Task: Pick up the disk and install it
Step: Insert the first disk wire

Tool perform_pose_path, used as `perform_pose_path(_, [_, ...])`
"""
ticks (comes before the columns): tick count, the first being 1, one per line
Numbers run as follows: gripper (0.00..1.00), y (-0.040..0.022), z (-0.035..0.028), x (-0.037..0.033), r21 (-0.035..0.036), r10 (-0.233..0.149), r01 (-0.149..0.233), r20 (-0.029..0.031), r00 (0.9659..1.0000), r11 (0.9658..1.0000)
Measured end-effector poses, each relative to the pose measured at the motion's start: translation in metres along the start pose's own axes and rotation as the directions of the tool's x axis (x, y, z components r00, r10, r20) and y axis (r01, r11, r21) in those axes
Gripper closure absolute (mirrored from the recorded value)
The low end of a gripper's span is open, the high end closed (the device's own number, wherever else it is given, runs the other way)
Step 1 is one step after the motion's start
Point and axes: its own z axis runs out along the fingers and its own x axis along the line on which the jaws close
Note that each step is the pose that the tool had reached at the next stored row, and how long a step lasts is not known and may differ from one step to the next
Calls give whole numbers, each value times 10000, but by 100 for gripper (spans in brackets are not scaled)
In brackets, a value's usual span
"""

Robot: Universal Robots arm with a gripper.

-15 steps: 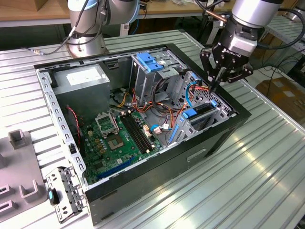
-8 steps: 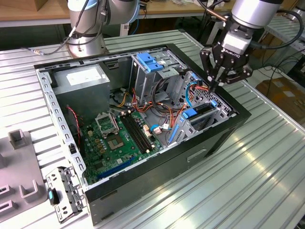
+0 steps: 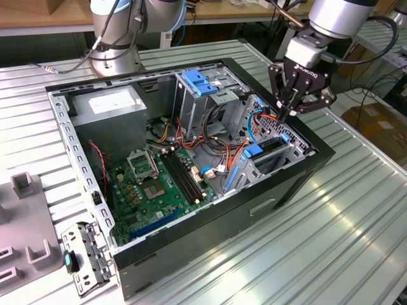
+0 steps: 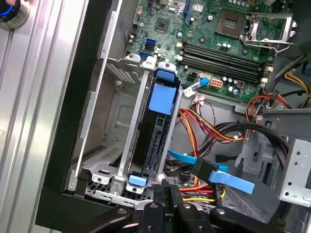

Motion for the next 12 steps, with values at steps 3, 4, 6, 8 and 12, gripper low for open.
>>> perform_pose_path(3, [84,1,1,0,-17,479,-479,-1,9989,9989])
perform_pose_path(4, [84,1,2,0,-23,633,-633,-1,9980,9980])
perform_pose_path(6, [84,77,3,-18,-22,726,-726,-1,9974,9974])
perform_pose_path(8, [84,116,3,-27,-15,734,-734,-3,9973,9973])
perform_pose_path(12, [84,126,18,-30,-23,1068,-1068,-6,9943,9943])
